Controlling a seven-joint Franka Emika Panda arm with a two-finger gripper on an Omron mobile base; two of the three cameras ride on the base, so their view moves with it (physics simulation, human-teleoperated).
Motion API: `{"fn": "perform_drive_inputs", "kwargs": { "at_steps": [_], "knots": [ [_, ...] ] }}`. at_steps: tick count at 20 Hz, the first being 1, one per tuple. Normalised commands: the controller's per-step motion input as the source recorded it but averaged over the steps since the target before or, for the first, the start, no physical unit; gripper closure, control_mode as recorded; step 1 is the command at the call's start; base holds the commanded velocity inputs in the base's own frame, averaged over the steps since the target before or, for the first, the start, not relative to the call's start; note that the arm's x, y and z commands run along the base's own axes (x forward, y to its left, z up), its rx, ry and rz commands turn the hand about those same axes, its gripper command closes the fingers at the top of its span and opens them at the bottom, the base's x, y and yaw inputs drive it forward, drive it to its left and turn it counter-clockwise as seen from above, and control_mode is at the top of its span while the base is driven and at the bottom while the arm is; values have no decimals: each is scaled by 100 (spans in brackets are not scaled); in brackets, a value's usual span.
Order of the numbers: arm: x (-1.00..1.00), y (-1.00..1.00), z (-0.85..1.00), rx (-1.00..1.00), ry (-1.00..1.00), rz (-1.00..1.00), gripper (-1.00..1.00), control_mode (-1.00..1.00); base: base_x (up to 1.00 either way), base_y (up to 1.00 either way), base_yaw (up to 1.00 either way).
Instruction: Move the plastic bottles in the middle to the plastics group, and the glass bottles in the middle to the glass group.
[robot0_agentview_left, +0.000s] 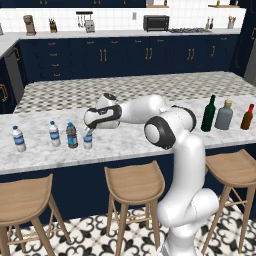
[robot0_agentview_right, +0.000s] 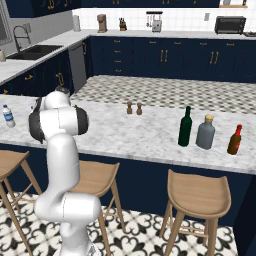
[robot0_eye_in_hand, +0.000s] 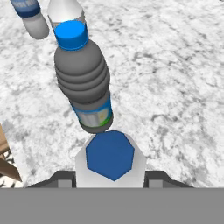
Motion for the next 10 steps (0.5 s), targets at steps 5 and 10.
{"fn": "perform_drive_inputs", "kwargs": {
  "at_steps": [5, 10],
  "knots": [
    [20, 0, 12, -2, 1, 1, 100, -100, 0, 0, 0],
    [18, 0, 0, 0, 1, 0, 100, -100, 0, 0, 0]
  ]
}}
